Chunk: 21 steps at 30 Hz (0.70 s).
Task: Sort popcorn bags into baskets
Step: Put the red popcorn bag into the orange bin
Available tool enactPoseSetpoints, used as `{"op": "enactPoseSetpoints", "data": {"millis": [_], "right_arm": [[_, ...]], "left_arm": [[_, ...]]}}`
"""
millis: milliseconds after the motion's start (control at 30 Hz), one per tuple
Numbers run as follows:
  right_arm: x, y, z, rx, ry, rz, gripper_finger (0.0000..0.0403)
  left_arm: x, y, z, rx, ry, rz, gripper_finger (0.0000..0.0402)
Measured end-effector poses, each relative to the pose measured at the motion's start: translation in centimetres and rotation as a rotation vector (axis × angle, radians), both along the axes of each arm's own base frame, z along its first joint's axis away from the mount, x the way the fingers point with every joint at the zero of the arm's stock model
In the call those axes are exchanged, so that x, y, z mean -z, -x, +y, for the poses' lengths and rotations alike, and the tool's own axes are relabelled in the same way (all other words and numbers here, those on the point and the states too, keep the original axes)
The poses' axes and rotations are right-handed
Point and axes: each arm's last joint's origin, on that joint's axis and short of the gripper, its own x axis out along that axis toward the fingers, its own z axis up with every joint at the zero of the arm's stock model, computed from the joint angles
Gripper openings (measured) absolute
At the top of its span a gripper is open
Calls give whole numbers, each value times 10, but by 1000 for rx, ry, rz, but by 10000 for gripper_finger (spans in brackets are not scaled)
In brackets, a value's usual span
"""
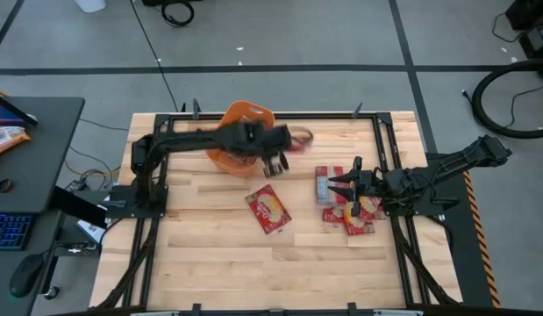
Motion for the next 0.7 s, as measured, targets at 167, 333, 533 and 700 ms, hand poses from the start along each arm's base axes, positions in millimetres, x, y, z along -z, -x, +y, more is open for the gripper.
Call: {"op": "enactPoseSetpoints", "data": {"millis": [167,333,533,700], "right_arm": [[0,0,0,-11,-1,-3,123],[-1,0,0,-11,-1,-6,123],[-1,0,1,-20,-1,-5,123],[-1,0,1,-51,-3,-4,123]], "left_arm": [[7,32,40,-374,172,97,29],[23,52,72,-580,299,154,31],[44,71,104,-752,426,162,32],[51,83,123,-873,439,132,40]]}}
